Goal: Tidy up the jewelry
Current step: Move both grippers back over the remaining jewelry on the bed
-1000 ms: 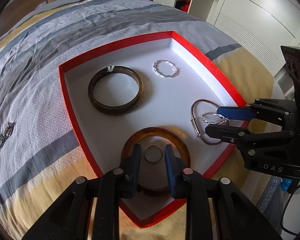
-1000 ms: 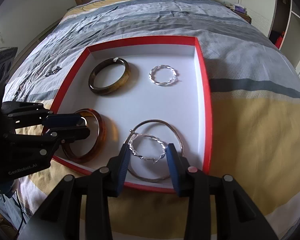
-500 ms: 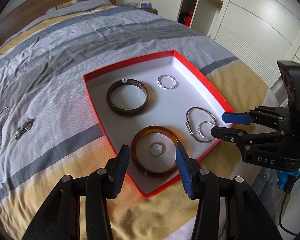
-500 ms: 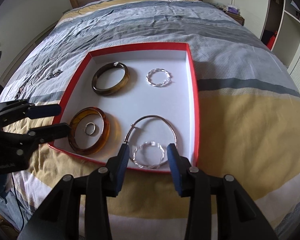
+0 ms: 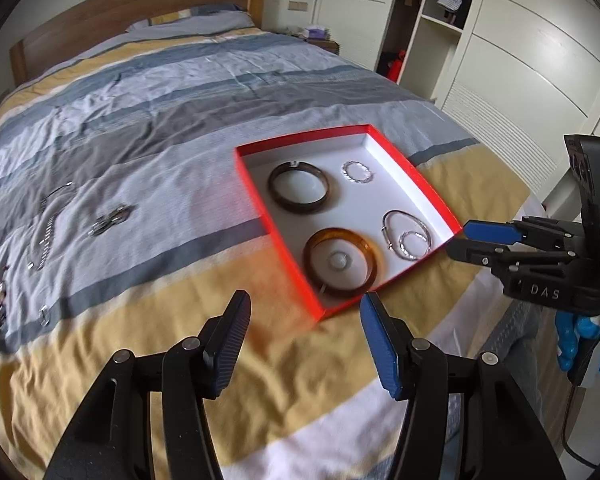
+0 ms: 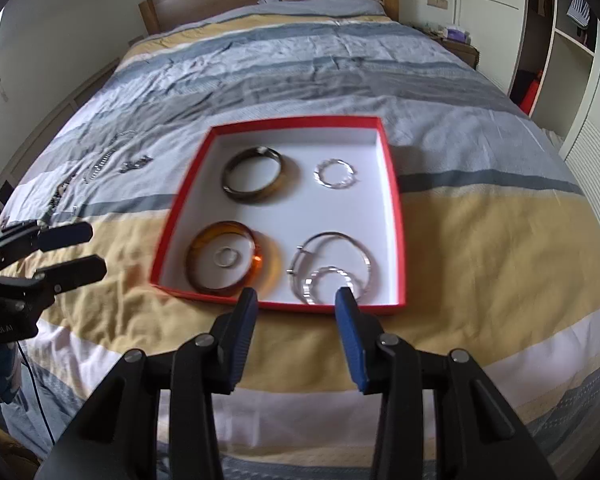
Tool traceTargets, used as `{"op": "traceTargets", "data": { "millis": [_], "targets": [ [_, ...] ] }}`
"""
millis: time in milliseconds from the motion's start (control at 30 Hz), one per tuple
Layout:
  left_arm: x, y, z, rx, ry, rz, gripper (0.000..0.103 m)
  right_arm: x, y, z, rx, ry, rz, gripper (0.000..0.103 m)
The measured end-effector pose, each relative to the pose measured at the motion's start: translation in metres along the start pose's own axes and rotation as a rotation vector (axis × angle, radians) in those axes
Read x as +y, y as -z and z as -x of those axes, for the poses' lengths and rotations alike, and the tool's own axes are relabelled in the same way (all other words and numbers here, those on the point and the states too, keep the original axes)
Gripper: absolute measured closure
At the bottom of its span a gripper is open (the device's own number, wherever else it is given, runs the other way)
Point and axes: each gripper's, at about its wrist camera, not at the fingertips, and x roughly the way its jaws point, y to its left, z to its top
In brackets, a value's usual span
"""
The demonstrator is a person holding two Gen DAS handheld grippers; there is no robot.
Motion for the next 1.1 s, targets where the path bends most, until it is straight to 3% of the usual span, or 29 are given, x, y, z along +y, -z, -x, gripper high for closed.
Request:
{"op": "traceTargets", "data": {
  "millis": [433, 1100],
  "targets": [
    [0.056, 0.062, 0.084, -0.098, -0.105, 0.123, 0.037, 0.072, 0.007, 0.039, -0.067, -0.049, 0.075, 0.064],
    [0.134, 0.153, 0.180, -0.208, -0.259, 0.308, 0.037, 0.167, 0.013, 0.107, -0.176, -0.084, 0.238, 0.064]
  ]
}}
